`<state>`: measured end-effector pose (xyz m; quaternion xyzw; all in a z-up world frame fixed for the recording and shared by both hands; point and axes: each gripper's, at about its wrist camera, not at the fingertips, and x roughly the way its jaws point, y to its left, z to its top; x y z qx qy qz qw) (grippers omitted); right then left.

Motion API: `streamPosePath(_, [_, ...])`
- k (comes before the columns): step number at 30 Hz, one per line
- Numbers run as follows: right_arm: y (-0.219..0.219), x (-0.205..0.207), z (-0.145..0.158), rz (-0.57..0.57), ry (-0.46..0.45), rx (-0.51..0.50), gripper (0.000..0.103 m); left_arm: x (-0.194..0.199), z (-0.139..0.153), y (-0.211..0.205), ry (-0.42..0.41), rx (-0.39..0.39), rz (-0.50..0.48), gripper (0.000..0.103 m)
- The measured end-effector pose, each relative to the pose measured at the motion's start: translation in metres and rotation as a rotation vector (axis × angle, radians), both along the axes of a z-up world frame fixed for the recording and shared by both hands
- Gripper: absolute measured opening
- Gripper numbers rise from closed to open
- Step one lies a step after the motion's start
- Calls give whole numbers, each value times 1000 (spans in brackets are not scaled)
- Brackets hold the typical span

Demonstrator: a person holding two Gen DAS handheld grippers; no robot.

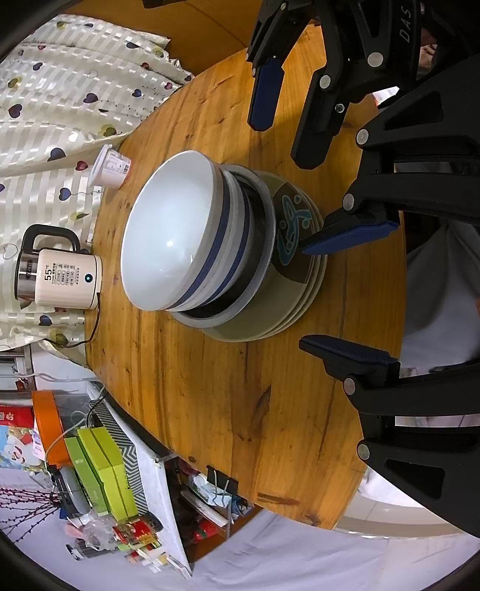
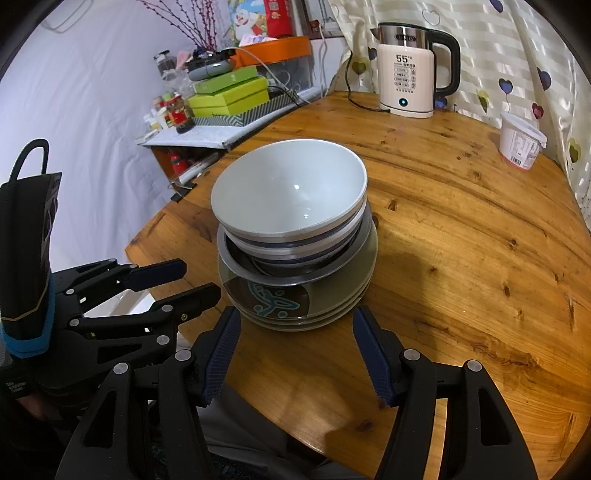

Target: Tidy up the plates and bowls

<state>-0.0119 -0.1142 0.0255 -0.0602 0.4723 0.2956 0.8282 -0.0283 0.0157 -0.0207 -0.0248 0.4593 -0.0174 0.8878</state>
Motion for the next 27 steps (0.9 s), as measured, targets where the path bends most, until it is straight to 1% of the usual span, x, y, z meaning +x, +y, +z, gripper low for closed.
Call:
streamPosePath(7, [0, 1, -7, 1, 8, 1, 64, 1, -1, -1, 6, 0, -5, 46])
streamPosePath(17, [1, 2, -6, 0, 10, 1, 64, 1, -3, -3, 17, 2, -13, 46])
streamPosePath(27, [1, 3, -5, 1, 8, 2, 64, 1, -4, -3, 21, -13, -13, 46])
